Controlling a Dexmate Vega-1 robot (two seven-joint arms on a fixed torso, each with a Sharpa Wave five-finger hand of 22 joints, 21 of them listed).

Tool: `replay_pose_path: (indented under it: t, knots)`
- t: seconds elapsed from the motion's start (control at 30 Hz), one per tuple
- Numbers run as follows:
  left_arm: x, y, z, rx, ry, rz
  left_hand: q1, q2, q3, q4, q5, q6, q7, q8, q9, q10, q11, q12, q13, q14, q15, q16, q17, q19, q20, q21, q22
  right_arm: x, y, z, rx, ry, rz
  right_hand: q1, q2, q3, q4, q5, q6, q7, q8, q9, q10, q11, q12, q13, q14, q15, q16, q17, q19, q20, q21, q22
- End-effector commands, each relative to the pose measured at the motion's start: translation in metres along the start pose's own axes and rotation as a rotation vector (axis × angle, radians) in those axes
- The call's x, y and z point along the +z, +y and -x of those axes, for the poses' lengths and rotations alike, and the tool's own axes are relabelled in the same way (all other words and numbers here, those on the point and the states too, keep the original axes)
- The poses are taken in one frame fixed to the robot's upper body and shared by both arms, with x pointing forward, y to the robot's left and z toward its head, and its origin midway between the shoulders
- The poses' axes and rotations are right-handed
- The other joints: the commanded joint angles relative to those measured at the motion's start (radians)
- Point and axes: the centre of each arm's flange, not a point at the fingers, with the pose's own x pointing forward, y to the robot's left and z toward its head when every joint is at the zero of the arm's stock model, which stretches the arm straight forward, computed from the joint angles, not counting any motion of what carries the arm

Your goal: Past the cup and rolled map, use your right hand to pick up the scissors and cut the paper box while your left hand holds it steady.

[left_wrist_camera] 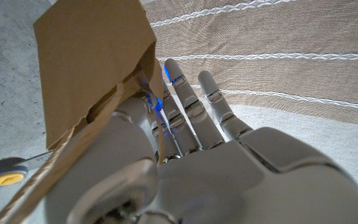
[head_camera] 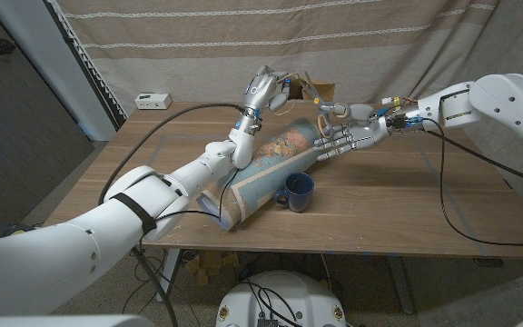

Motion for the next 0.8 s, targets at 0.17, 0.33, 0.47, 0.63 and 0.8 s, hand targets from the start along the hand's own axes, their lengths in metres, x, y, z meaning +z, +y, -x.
replay_pose_path:
  t: [0.17,0.33,0.47,0.63,0.8]
  knots:
    - [-0.009,0.001,-0.003,-0.022,-0.007,-0.057,0.006,0.011,0.027,0.020,0.009,0.027,0.008,0.018,0.002,0.008,-0.005,0.008,0.030,-0.002,-0.057,0.010,0.005,-0.003,-0.138,0.010,0.000,-0.002,0.000,0.005,-0.010,0.005,-0.007,-0.006,0.001,0.005,0.000,-0.001,0.005,0.063,0.003,0.001,0.009,0.002,-0.003,0.006,0.002,0.005,0.002,0.000,0.007,-0.001,0.000,0.002]
    - [-0.011,0.004,-0.009,-0.033,-0.054,-0.101,0.008,0.010,0.029,0.015,0.009,0.037,0.018,0.021,-0.003,0.011,-0.005,0.010,0.030,0.001,-0.058,0.011,0.005,-0.003,-0.139,0.016,-0.002,-0.004,0.002,0.004,-0.001,0.018,-0.012,-0.006,0.001,0.005,0.000,-0.001,0.005,0.063,0.003,0.002,0.009,0.002,-0.004,0.007,0.002,0.005,0.002,0.000,0.008,-0.001,0.000,0.002]
    - [-0.012,0.007,-0.013,-0.039,-0.092,-0.125,0.010,0.009,0.031,0.013,0.010,0.041,0.027,0.021,-0.009,0.014,-0.005,0.012,0.031,0.005,-0.057,0.013,0.006,-0.003,-0.137,0.019,-0.004,-0.005,0.001,0.004,-0.007,0.025,-0.019,-0.006,0.002,0.006,0.000,-0.001,0.005,0.063,0.003,0.003,0.010,0.002,-0.005,0.007,0.002,0.004,0.002,-0.001,0.008,-0.001,0.000,0.002]
    - [-0.011,0.010,-0.015,-0.041,-0.127,-0.140,0.010,0.008,0.033,0.011,0.010,0.041,0.027,0.019,-0.014,0.015,-0.004,0.012,0.030,0.007,-0.057,0.013,0.006,-0.004,-0.136,0.022,-0.006,-0.008,0.001,0.004,-0.008,0.041,-0.026,-0.007,0.002,0.006,0.000,-0.002,0.005,0.063,0.003,0.002,0.006,0.003,-0.008,0.008,0.004,0.004,0.003,-0.002,0.008,0.000,0.000,0.002]
    - [-0.008,0.012,-0.016,-0.051,-0.180,-0.163,0.011,0.007,0.035,0.010,0.011,0.042,0.030,0.018,-0.020,0.015,-0.004,0.012,0.029,0.007,-0.057,0.012,0.005,-0.004,-0.135,0.024,-0.008,-0.010,0.000,0.004,-0.019,0.061,-0.036,-0.009,0.002,0.005,0.001,-0.002,0.004,0.063,0.002,0.002,0.003,0.005,-0.011,0.008,0.006,0.006,0.004,-0.002,0.008,0.000,0.000,0.002]
